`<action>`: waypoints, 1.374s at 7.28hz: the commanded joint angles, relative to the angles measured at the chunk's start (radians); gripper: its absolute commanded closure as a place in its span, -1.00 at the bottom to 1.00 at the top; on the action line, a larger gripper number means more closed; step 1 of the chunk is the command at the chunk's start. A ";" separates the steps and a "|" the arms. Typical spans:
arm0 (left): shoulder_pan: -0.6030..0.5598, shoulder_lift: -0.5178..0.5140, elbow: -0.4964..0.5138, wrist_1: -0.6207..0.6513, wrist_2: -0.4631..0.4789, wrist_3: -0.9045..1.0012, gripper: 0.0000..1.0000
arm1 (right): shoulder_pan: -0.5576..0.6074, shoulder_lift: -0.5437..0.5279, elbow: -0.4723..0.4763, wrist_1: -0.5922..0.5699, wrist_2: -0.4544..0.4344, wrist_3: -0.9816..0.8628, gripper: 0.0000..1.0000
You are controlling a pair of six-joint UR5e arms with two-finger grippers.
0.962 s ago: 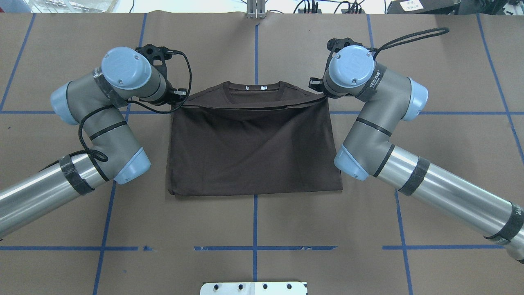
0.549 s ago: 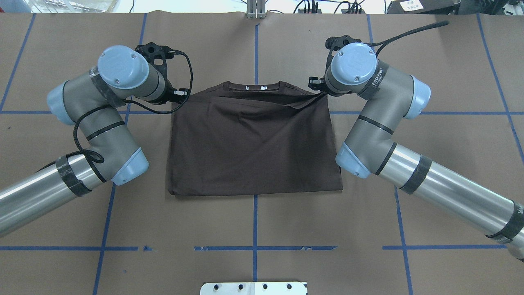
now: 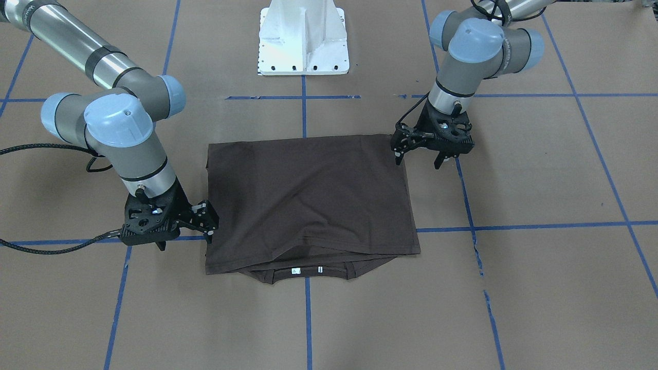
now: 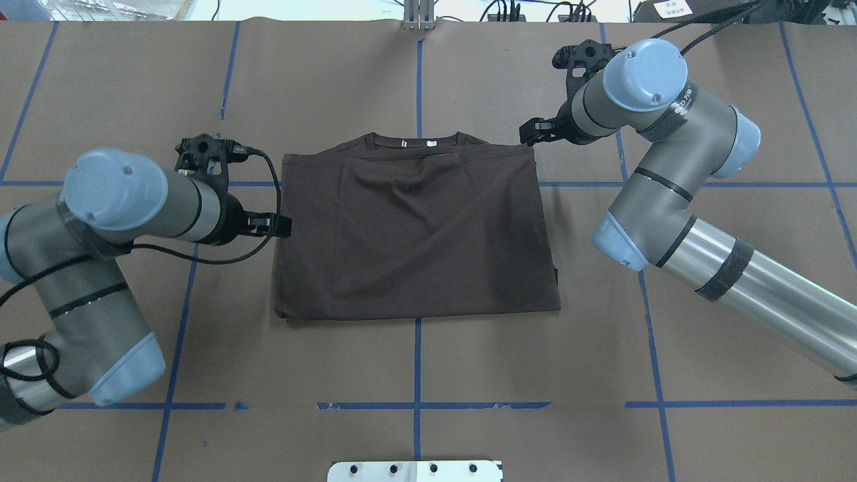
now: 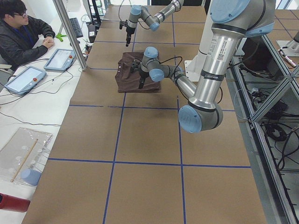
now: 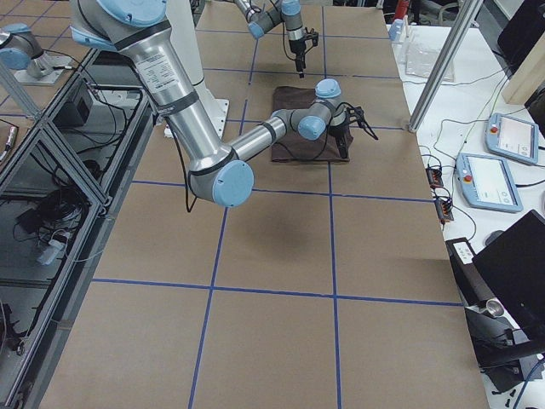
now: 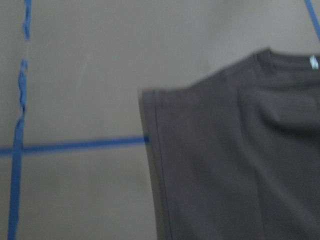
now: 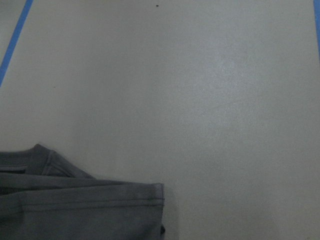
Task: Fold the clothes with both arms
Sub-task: 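Move the left gripper to the folded shirt's side edge while the right gripper withdraws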
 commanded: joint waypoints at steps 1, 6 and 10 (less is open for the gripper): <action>0.117 0.041 -0.028 -0.004 0.057 -0.146 -0.68 | 0.000 -0.002 0.005 0.010 0.002 0.004 -1.00; 0.212 0.039 -0.015 -0.017 0.088 -0.248 0.30 | 0.000 -0.004 0.005 0.011 0.002 0.005 -1.00; 0.209 0.038 -0.026 -0.016 0.091 -0.238 1.00 | 0.000 -0.007 0.019 0.010 0.002 0.005 -1.00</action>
